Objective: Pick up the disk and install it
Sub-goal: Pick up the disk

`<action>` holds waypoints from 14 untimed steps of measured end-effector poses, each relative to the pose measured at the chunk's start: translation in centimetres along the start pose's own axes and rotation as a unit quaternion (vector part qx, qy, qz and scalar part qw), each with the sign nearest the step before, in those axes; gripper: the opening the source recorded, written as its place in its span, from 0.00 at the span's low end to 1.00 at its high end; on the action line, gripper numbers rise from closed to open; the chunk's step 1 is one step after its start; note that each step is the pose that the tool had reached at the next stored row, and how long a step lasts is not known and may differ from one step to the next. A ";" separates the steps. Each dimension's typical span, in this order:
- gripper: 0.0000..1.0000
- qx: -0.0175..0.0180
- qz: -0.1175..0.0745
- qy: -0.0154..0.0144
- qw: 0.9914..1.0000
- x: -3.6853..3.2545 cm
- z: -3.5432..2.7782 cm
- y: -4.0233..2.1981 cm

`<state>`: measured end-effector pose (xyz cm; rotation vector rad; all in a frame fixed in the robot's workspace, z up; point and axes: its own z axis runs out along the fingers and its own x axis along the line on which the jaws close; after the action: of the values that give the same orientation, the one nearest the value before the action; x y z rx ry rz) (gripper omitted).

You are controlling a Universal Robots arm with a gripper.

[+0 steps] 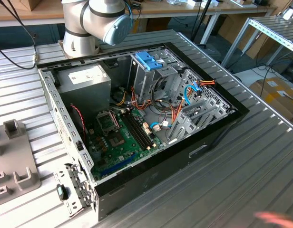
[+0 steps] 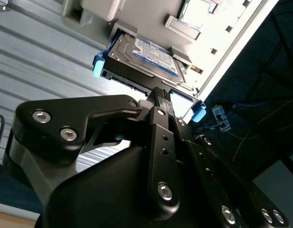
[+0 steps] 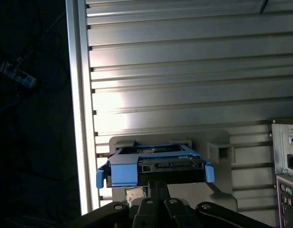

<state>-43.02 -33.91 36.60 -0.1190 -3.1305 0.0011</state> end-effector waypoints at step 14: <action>0.11 0.003 -0.026 0.000 1.000 0.00 0.00 0.00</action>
<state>-43.03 -33.91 36.60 -0.0367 -3.1328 0.0106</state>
